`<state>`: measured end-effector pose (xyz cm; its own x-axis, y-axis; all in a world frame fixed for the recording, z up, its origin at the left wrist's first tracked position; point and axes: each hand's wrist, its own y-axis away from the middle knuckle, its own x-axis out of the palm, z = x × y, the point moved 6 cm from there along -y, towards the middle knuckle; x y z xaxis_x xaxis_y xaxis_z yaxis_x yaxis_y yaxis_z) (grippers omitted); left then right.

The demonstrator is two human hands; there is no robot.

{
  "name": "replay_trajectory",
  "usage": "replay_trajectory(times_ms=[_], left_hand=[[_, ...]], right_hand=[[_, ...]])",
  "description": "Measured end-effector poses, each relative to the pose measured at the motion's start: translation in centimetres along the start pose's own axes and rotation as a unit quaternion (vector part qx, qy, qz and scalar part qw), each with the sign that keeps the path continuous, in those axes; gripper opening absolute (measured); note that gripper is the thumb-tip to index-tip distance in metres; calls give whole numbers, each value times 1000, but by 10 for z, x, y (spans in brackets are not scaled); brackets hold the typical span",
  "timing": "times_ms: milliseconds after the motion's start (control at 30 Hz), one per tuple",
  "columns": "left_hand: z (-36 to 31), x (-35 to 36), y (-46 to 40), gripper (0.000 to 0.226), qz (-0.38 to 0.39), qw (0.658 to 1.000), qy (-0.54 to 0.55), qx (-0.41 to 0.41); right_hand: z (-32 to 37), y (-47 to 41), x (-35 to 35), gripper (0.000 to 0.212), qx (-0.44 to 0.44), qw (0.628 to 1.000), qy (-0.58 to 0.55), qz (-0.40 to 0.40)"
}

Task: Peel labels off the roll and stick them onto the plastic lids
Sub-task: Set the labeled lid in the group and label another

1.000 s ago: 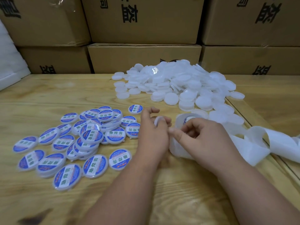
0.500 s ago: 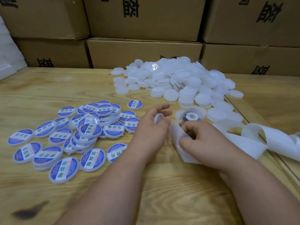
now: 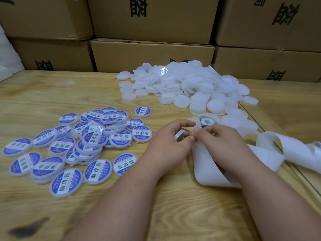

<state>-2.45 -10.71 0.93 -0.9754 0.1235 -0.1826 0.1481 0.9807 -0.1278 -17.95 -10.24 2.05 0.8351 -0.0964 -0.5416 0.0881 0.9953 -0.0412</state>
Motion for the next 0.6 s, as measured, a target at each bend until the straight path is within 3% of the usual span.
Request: replay_trajectory(times_ms=[100,267,467,600], left_hand=[[0,1,0,28,-6,1000,1,1],[3,-6,-2,37,-51,998,39,-2],[3,-4,-3,60,16,1000,5,6],[2,0,-3,57,35,999,-18,10]], right_hand=[[1,-2,1,11,-12,1000,10,24],[8,4,5,31,-27,995,5,98],[5,5,5,25,-17,992,6,124],[4,4,5,39,23,990,-53,129]])
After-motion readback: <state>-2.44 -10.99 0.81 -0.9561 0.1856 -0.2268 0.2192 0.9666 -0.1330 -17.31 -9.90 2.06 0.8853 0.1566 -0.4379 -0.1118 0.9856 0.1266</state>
